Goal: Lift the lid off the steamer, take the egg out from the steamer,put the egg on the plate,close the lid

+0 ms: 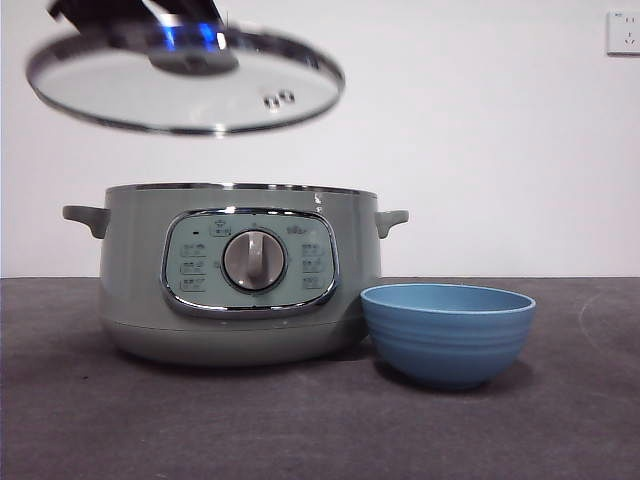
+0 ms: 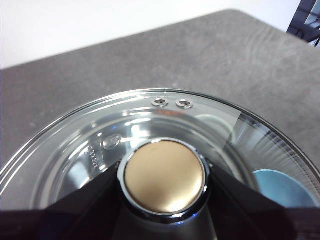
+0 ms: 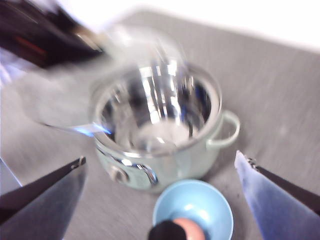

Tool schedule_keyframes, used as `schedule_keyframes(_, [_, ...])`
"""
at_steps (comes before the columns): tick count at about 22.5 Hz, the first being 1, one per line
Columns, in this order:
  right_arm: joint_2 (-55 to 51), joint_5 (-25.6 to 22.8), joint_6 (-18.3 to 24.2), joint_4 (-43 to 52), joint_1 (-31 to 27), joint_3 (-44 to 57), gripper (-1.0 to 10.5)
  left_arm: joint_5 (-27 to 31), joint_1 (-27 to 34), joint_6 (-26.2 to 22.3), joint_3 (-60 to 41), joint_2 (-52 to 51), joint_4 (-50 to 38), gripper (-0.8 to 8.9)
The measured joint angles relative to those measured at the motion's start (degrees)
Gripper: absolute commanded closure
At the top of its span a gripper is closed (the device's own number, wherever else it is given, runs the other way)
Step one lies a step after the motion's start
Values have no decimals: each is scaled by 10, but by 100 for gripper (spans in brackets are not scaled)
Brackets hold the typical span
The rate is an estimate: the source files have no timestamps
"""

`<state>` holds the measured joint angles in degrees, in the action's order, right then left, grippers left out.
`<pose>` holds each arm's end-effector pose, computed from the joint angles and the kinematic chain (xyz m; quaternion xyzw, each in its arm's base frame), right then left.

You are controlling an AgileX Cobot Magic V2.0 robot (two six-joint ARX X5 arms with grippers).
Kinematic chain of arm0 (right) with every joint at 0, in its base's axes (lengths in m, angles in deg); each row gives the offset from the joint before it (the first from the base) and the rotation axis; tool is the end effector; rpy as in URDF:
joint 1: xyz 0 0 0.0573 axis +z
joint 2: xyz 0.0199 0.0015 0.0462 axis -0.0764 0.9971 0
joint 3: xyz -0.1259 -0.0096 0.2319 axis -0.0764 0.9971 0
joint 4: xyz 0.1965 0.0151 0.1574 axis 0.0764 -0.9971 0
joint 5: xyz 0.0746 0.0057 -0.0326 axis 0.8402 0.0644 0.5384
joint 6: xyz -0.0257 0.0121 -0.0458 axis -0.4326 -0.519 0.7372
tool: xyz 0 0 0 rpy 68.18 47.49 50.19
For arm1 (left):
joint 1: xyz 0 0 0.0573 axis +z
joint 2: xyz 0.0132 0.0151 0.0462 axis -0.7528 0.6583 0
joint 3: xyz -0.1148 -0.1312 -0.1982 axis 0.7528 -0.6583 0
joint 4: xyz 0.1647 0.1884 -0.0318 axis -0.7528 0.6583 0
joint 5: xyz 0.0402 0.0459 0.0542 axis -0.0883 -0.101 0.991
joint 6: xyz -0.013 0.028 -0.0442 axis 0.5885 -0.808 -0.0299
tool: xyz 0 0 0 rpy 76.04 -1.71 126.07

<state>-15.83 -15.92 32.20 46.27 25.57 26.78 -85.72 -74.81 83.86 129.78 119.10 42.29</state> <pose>0.1245 0.0794 0.3732 -0.0377 0.1859 0.3618 0.9128 0.2422 -0.1228 0.3283 0.0288 0.2055 -0.2902 0.9342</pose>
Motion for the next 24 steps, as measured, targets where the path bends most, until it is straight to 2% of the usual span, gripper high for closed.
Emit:
schedule_keyframes(6, [-108,0,-30,-38,0,0,442,0,-1,-3,0,81,-75,822])
schedule_keyframes(10, [-115,0,-35,-58,0,0,443,0,-5,-3,0,106,-103,822])
schedule_keyframes(24, [-115,0,-38,-81,0,0,443,11,-15,-9,0,144,-108,822])
